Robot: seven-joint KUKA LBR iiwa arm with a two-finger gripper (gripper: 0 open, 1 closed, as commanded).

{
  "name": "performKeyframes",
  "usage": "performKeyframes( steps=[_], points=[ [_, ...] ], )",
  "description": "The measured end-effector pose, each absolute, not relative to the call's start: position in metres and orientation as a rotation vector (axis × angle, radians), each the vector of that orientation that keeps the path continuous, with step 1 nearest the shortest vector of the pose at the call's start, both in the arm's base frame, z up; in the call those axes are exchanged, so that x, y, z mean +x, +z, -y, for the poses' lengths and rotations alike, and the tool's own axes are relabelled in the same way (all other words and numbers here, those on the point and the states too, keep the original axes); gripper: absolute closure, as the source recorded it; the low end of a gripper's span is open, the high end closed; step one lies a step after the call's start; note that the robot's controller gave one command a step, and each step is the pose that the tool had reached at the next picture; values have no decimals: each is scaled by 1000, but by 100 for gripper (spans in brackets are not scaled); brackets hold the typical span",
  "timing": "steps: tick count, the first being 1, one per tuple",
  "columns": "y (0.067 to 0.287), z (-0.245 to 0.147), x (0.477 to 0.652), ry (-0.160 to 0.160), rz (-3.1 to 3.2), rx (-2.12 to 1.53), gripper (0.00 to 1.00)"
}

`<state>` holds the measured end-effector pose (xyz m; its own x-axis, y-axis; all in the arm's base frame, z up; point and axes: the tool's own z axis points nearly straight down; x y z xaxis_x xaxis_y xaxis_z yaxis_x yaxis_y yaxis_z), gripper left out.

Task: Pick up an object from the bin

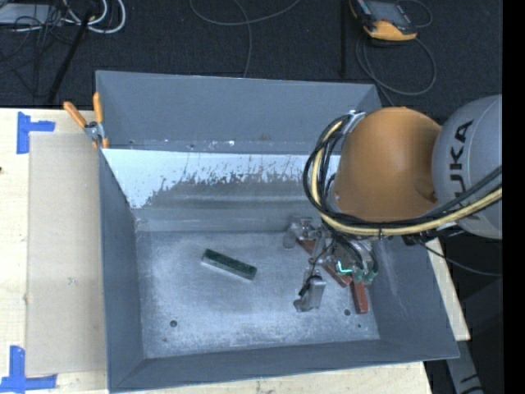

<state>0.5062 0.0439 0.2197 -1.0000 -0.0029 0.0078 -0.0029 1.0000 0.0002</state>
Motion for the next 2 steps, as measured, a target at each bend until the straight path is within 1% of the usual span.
performKeyframes(
  steps=[1,2],
  points=[
    [81,-97,564,-1,3134,-58,0],
    [85,-96,565,-1,3139,-64,100]
  ],
)
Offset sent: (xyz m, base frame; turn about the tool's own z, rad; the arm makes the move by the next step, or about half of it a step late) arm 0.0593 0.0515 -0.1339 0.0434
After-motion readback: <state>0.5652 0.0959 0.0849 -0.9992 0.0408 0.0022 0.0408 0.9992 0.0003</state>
